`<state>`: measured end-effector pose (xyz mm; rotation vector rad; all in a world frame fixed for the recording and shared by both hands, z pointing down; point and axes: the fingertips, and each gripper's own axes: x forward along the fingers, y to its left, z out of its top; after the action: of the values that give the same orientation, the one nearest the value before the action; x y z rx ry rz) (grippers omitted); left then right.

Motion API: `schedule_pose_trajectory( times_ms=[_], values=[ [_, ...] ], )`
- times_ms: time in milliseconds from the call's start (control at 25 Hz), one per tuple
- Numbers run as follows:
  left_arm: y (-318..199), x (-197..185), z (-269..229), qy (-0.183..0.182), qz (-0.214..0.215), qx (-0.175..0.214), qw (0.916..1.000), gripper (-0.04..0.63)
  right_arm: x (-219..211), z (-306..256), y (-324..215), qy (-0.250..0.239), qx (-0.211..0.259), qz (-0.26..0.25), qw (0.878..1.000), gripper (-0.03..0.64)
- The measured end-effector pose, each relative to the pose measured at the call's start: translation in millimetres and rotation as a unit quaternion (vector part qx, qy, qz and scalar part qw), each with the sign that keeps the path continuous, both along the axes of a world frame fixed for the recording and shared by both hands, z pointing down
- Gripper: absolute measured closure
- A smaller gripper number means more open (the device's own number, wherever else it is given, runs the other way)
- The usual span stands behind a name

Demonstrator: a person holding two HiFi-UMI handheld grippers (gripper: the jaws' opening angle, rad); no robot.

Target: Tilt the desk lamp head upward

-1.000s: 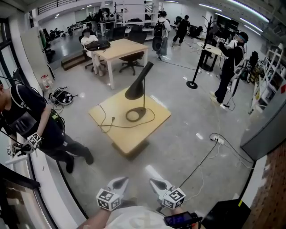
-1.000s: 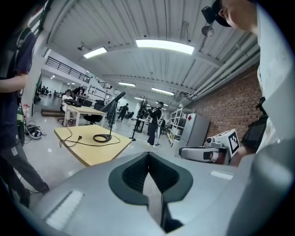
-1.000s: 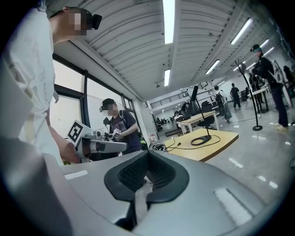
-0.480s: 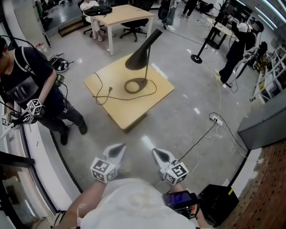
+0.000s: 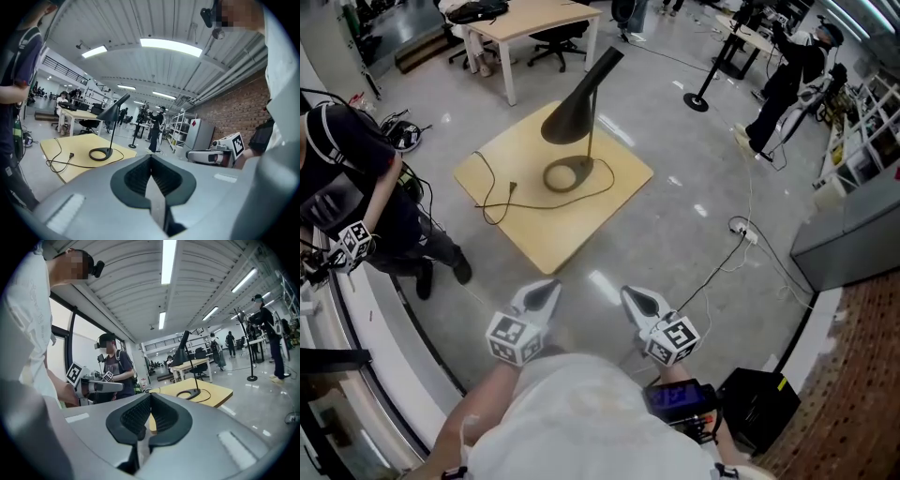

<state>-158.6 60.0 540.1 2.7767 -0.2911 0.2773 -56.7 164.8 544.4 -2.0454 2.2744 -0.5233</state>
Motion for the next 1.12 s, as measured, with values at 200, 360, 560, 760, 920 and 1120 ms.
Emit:
schedule_pose_trajectory(
  times_ms=[200, 360, 560, 760, 920, 1120],
  values=[
    [-29, 11, -4, 0.005, 0.014, 0.005, 0.9999, 0.594, 13, -4, -28, 0.011, 0.001, 0.018, 1.0, 0.604],
    [-45, 21, -4, 0.005, 0.023, 0.006, 0.9997, 0.594, 23, -9, -43, 0.023, 0.003, 0.024, 0.999, 0.604],
    [-54, 27, -7, 0.007, 0.035, 0.009, 0.9993, 0.594, 28, -14, -50, 0.026, 0.002, 0.033, 0.999, 0.604],
    [-57, 31, -8, 0.009, 0.028, 0.005, 0.9995, 0.594, 35, -13, -53, 0.027, -0.005, 0.029, 0.999, 0.604],
    [-57, 33, -8, 0.003, 0.022, 0.005, 0.9997, 0.594, 41, -6, -59, 0.021, -0.011, 0.017, 1.0, 0.604],
    [-75, 43, -7, -0.007, -0.018, 0.003, 0.9998, 0.594, 56, -4, -80, 0.02, -0.006, -0.019, 1.0, 0.604]
  ],
)
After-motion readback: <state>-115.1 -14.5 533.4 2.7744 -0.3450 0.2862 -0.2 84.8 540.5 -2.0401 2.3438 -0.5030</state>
